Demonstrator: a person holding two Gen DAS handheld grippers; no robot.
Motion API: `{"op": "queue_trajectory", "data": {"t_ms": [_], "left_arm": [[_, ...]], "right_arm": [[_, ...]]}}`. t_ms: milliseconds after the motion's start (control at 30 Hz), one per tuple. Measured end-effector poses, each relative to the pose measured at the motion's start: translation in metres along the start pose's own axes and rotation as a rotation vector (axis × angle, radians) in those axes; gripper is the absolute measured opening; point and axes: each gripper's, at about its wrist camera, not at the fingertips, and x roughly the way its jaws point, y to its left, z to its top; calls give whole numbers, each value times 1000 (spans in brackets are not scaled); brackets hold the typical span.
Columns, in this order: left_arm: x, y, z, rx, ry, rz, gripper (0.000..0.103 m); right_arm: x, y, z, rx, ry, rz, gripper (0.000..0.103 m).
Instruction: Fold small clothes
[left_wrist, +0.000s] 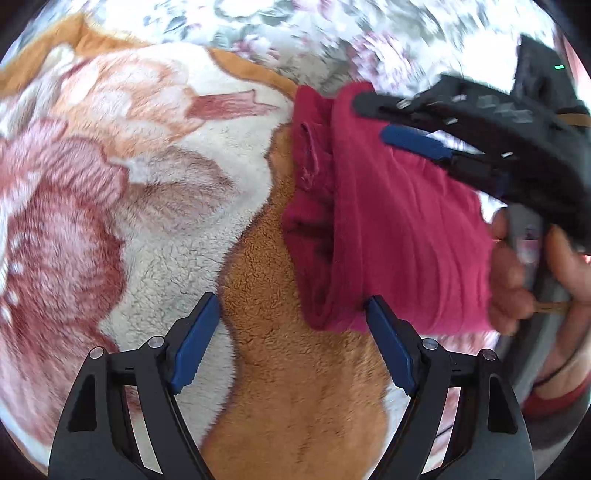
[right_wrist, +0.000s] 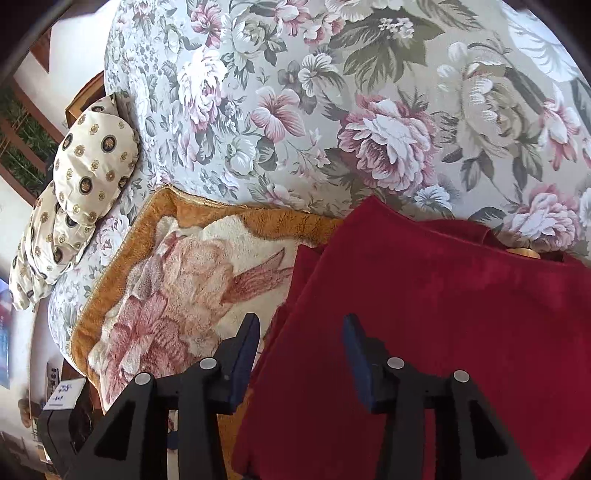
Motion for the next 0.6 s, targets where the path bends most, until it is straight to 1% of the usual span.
{"op": "queue_trajectory", "data": {"t_ms": [67,133,200,267,333,400,500,600], "left_arm": [[-2,12,1,-66,-10,-49,82],[-5,19,2,-109,-18,-79,82],[-5,19,3,-98,-21,-72,82],[-6,14,2,-79,-32,-51,82],[-6,8,1,-48,-45,-31,82],[-7,2,0,-20,-44,-14,82],[-5,-3,-2,-7,-41,-14,82],[-1,-8,-3,-11,-37,-25,82]], "right_arm": [[16,6,9,-28,25,-64,45],[32,9,18,-37,66,-102,45],[43,11,25,-40,95,-134,45],[48,14,29,-52,101,-154,46],[49,13,29,-46,97,-149,46],[46,10,27,-21,93,-123,46],[39,6,23,-3,87,-96,46],[30,5,19,-12,84,-91,46]]}}
